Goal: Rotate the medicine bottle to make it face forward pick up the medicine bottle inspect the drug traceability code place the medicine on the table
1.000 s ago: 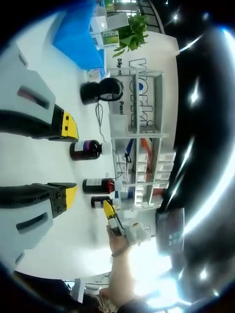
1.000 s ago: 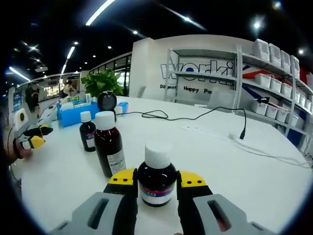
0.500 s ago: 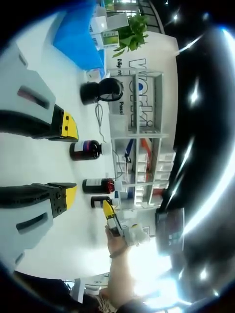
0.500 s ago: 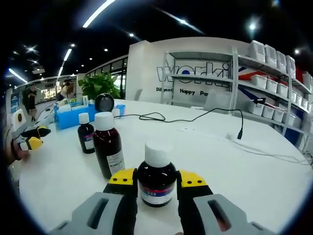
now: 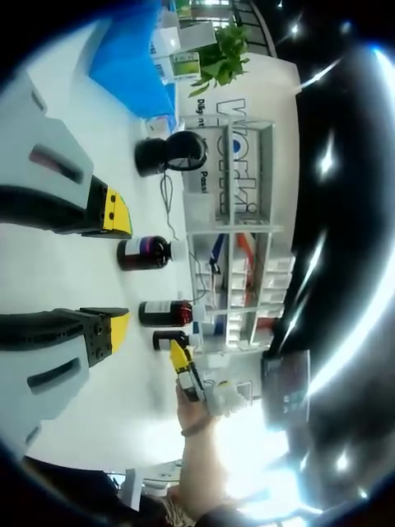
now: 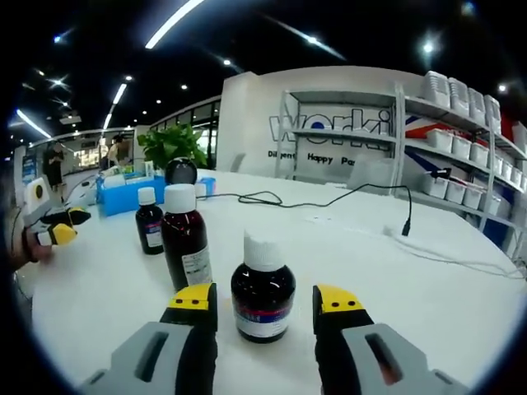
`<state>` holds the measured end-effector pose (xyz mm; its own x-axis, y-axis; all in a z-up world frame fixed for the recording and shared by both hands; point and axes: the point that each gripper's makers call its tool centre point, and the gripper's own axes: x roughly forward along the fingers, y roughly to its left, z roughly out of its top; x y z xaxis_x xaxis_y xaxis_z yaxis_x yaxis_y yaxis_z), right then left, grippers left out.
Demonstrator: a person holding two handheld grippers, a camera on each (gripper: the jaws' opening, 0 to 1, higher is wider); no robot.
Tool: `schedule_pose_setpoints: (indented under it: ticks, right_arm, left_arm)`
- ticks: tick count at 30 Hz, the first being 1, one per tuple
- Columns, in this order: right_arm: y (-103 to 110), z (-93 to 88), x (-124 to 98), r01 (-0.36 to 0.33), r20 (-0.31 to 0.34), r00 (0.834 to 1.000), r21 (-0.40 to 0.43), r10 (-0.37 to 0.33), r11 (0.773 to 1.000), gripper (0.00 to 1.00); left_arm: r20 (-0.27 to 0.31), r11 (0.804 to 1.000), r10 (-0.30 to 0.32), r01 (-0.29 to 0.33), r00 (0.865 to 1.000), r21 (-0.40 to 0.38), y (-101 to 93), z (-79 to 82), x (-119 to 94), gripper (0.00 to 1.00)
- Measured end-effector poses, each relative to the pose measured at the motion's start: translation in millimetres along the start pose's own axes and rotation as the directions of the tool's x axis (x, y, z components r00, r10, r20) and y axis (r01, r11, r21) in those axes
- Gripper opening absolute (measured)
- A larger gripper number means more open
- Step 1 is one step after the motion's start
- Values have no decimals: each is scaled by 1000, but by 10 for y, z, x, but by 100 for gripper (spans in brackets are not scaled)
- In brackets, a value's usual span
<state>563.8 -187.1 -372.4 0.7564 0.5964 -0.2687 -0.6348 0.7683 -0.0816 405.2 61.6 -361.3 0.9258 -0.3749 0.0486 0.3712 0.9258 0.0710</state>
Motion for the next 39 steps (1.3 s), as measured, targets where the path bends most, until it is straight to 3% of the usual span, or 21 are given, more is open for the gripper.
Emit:
schedule_pose_setpoints:
  ticks: [8,12,18,23,30,39]
  right_arm:
    - [40,356,-228,-16,96,995,15,14,1000,43]
    - [145,490,-394,-18,145,989,22,14,1000,43]
    - [142,670,-608,-7,210,978,-1,8,1000,43]
    - [182,668,-746,9,240,971,-91,13,996,46]
    - [63,586,-888,2,267,964,-36,8,999,44]
    - [120,508,-1066,-35,321,946,-19,39,999,46]
  left_arm:
    - [-2,1000,2,-2,1000,0,-2,0,-1,26]
    - [-2,1000,2,-2,1000,-3,-5,2,0,26]
    - [2,1000,5,-5,1000,-8,1,10,-4,26]
    - [-1,1000,6,-6,1000,-9,2,5,-7,26]
    - [-3,1000,5,-5,1000,-8,-9,4,-7,26]
    - [0,1000,11,-11,1000,-19,-12,16,-8,26]
